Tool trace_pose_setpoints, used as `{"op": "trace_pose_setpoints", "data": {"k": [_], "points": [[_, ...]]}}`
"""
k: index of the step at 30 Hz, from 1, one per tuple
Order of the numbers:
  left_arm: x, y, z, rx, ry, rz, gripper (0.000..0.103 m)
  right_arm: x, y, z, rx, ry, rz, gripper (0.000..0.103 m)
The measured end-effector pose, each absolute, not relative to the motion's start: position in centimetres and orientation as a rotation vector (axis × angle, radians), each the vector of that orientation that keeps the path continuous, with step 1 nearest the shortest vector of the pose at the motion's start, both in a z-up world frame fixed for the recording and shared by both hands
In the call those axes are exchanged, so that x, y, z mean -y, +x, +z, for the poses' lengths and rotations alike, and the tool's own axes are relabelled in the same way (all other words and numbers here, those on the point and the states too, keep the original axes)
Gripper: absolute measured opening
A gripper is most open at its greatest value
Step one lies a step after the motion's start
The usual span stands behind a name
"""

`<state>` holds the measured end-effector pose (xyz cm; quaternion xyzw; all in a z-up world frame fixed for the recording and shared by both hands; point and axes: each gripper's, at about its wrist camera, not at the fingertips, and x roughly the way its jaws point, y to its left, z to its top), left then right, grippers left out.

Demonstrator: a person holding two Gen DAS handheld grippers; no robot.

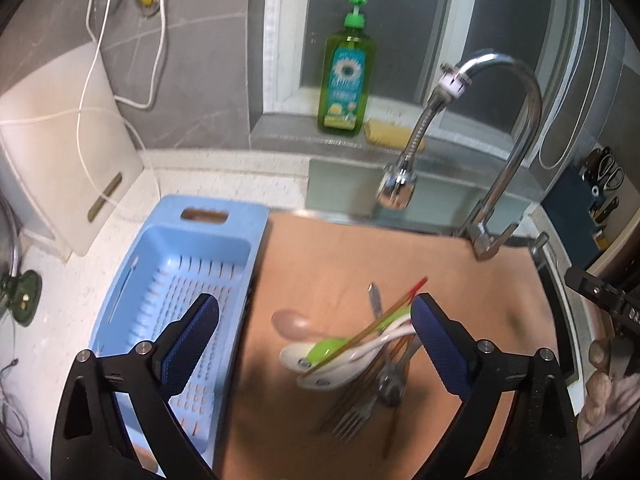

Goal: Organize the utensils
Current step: 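Move the left tool down over the utensil pile toward the fork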

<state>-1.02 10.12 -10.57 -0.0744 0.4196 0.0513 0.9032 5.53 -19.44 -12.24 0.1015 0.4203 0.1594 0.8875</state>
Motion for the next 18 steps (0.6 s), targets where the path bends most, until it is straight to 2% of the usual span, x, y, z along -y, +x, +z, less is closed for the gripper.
{"op": "trace_pose_setpoints", "data": {"k": [7,12,14,16,18], "points": [[-10.2,-2.6,-13.7,-0.955,-0.16,0.066,0.084,17.9,6.8,-15.7,-1.013,0.241,0.401,0.098],[-9.8,-3.8,-15.8,-1.015,-0.17,0.035,0.07,15.9,7.9,-17.9,-1.105,0.251,0.474,0.081],[-9.4,-4.3,-16.6,-1.034,-0.175,0.013,0.061,15.2,8.1,-18.7,-1.143,0.261,0.496,0.076],[-9.1,-4.8,-17.3,-1.051,-0.198,-0.015,0.056,14.5,8.3,-19.6,-1.182,0.268,0.514,0.07],[-8.6,-5.2,-17.9,-1.063,-0.229,-0.041,0.051,13.9,8.5,-20.7,-1.227,0.276,0.532,0.061]]}}
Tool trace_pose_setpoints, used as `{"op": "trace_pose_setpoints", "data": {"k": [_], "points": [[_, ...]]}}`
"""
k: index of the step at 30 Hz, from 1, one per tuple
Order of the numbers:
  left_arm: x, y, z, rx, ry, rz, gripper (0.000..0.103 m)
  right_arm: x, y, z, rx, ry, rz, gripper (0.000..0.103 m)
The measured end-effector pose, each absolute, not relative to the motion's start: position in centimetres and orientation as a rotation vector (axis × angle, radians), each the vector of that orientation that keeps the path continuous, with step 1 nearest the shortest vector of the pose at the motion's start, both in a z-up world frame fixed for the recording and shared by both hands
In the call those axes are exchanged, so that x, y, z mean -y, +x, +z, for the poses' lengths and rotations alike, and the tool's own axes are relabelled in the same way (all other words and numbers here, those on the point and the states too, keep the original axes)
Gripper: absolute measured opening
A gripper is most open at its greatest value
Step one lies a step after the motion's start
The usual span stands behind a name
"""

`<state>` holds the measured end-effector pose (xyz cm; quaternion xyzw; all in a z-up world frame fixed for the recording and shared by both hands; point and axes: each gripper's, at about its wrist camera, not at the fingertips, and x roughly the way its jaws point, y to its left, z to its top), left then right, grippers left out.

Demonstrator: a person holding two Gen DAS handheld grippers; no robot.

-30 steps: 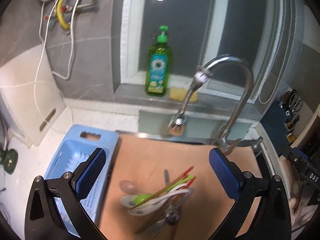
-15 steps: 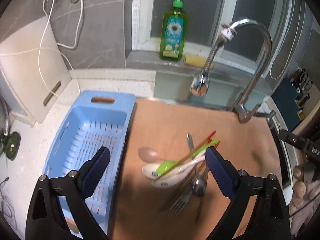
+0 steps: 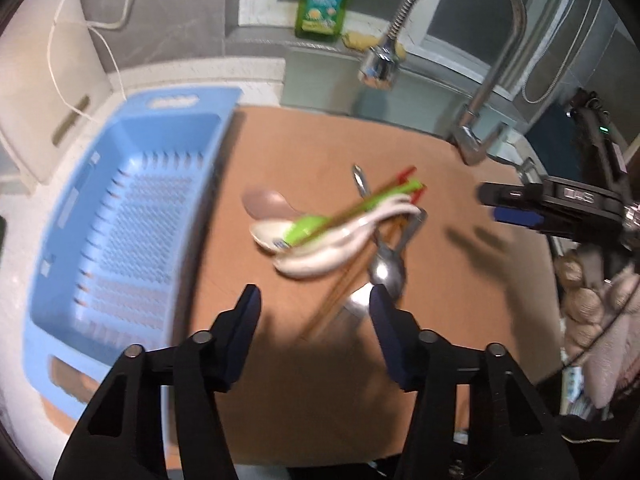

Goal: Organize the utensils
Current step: 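Move the left tool down over the utensil pile toward the fork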

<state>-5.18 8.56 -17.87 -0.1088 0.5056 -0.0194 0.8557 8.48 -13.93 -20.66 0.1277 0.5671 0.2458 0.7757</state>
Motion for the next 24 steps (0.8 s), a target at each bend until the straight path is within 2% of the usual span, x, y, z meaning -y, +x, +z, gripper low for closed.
{"op": "trace_pose_setpoints", "data": {"k": [3,5,10,12,14,17,20,24], "points": [[-7.1,-5.4,-19.1,-1.094,-0.249,-0.093,0.045,13.0,8.8,-22.2,-1.3,0.306,0.564,0.052],[-6.0,-5.4,-19.9,-1.105,-0.254,-0.12,0.04,12.3,9.2,-23.0,-1.328,0.311,0.577,0.049],[-4.5,-5.0,-21.1,-1.108,-0.255,-0.148,0.037,10.9,10.0,-24.6,-1.403,0.315,0.596,0.042],[-4.7,-5.2,-21.5,-1.117,-0.249,-0.149,0.034,10.5,10.0,-25.4,-1.439,0.332,0.611,0.036],[-5.1,-5.3,-21.8,-1.126,-0.248,-0.142,0.026,10.3,9.9,-25.9,-1.457,0.332,0.611,0.032],[-5.8,-5.0,-22.1,-1.12,-0.233,-0.111,0.025,10.0,10.2,-26.2,-1.455,0.336,0.613,0.03],[-6.7,-4.1,-22.2,-1.11,-0.26,-0.106,0.019,9.1,10.7,-26.3,-1.455,0.323,0.635,0.021],[-6.2,-2.7,-22.6,-1.113,-0.231,-0.106,0.019,7.3,11.2,-26.4,-1.448,0.266,0.658,0.016]]}}
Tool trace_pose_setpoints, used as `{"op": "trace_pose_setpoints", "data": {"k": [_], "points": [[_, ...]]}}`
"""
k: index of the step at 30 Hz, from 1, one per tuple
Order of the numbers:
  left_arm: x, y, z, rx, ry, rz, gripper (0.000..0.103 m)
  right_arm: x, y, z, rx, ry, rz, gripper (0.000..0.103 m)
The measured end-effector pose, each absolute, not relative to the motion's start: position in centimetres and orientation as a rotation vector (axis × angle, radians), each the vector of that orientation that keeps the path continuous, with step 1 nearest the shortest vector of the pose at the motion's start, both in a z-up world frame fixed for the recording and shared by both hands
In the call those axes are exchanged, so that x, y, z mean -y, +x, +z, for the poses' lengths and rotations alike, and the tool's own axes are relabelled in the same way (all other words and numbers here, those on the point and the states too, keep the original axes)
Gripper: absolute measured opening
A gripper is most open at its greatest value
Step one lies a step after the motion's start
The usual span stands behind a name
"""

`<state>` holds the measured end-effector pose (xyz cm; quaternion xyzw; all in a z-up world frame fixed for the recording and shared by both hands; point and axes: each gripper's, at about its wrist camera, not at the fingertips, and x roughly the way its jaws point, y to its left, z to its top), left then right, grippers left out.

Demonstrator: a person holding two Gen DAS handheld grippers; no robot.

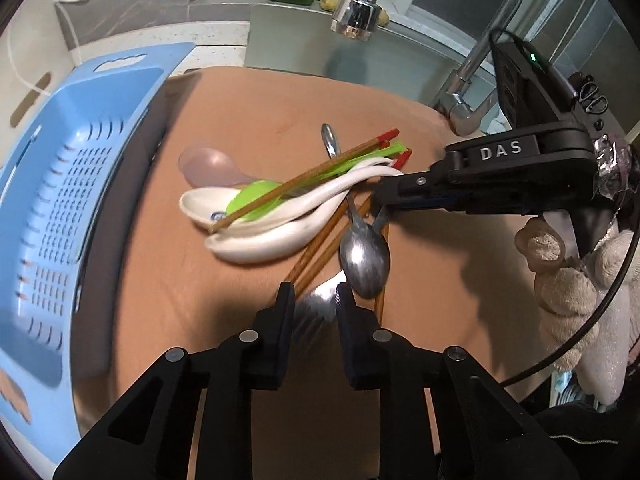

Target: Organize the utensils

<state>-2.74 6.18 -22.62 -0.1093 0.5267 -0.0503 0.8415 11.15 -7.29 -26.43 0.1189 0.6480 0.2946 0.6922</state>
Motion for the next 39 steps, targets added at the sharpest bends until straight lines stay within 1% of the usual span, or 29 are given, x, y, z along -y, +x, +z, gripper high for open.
{"op": "trace_pose_setpoints", "data": {"k": [8,13,18,25,27,29,30,31,32,33,36,39], "points": [[-6.8,-0.6,-24.7,-1.145,-0.278,-0.111,0.019,5.2,12.1,-27.7,-1.468,0.217,0.681,0.015],[-5.9,-0.2,-24.8,-1.139,-0.303,-0.16,0.019,5.4,11.6,-27.3,-1.468,0.141,0.69,0.015],[-3.7,-0.4,-25.3,-1.152,-0.308,-0.224,0.018,7.7,11.4,-27.0,-1.486,0.09,0.664,0.007],[-0.6,-0.7,-25.6,-1.166,-0.298,-0.325,0.018,10.4,11.1,-26.8,-1.494,0.047,0.633,0.007],[-0.2,-0.9,-25.4,-1.166,-0.276,-0.318,0.018,10.8,11.1,-26.3,-1.481,0.058,0.645,0.014],[-0.1,-1.7,-24.4,-1.143,-0.257,-0.297,0.018,11.4,11.1,-25.4,-1.456,0.104,0.66,0.016],[-0.5,-1.9,-24.0,-1.134,-0.249,-0.287,0.019,11.8,11.1,-24.8,-1.439,0.122,0.664,0.023],[-0.9,-2.2,-23.6,-1.128,-0.236,-0.279,0.021,12.3,11.0,-24.1,-1.416,0.135,0.663,0.028],[-1.2,-2.4,-23.3,-1.121,-0.218,-0.271,0.023,12.8,10.8,-23.3,-1.389,0.145,0.659,0.036],[-1.6,-2.6,-22.9,-1.115,-0.194,-0.261,0.024,13.2,10.6,-22.8,-1.373,0.152,0.658,0.039],[-2.7,-3.5,-22.0,-1.112,-0.073,-0.262,0.024,14.8,10.0,-21.8,-1.373,0.186,0.67,0.039],[-2.7,-4.1,-21.8,-1.126,0.073,-0.296,0.024,15.8,8.9,-21.9,-1.43,0.269,0.705,0.039]]}}
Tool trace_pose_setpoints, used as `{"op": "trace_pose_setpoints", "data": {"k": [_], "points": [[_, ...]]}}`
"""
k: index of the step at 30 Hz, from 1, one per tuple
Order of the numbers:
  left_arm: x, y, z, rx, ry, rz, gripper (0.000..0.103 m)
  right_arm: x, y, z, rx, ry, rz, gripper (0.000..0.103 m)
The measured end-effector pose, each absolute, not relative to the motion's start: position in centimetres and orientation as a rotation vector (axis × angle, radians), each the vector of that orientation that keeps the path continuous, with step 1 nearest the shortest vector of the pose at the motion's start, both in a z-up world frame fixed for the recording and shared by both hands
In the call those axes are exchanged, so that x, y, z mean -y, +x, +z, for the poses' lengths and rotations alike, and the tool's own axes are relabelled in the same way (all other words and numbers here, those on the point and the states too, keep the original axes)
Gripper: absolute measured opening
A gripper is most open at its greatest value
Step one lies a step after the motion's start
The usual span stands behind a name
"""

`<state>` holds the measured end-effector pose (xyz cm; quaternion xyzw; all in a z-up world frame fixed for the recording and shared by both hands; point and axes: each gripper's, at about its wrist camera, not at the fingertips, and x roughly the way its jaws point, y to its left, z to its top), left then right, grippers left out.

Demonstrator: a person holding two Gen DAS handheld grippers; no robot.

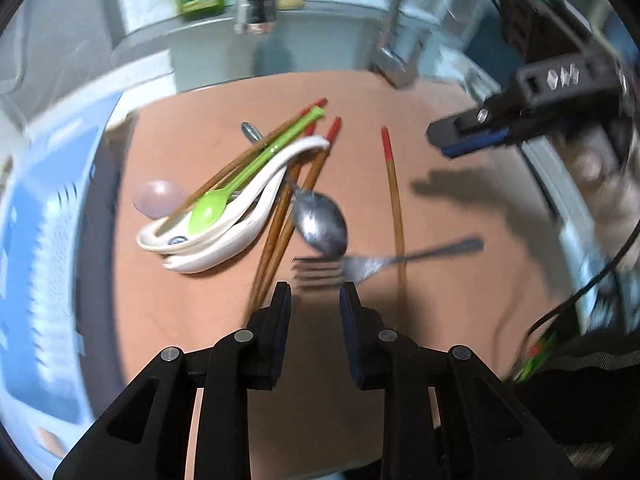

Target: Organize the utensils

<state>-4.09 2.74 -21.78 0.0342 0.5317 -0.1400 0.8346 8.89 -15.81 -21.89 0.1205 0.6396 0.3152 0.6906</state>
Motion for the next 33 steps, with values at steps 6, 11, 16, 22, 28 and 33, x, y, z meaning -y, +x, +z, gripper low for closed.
{"op": "trace_pose_setpoints", "data": {"k": [6,11,16,22,28,33], "points": [[-1.5,-2.9,-21.5,-1.167,0.165,-0.423,0.024,15.3,5.7,-23.6,-1.512,0.295,0.723,0.039],[-1.1,-0.6,-22.9,-1.227,0.152,-0.464,0.024,15.2,3.3,-26.1,-1.582,0.303,0.704,0.039],[-0.5,0.3,-24.1,-1.274,0.125,-0.533,0.024,15.5,2.8,-27.4,-1.59,0.318,0.65,0.039],[0.3,-1.1,-24.6,-1.318,0.132,-0.589,0.024,16.7,4.6,-27.6,-1.543,0.382,0.581,0.038],[0.4,-1.4,-22.9,-1.259,0.17,-0.545,0.027,16.8,6.4,-27.3,-1.502,0.384,0.549,0.038],[0.3,-0.6,-23.1,-1.267,0.226,-0.525,0.047,17.7,7.4,-27.7,-1.506,0.438,0.537,0.038]]}}
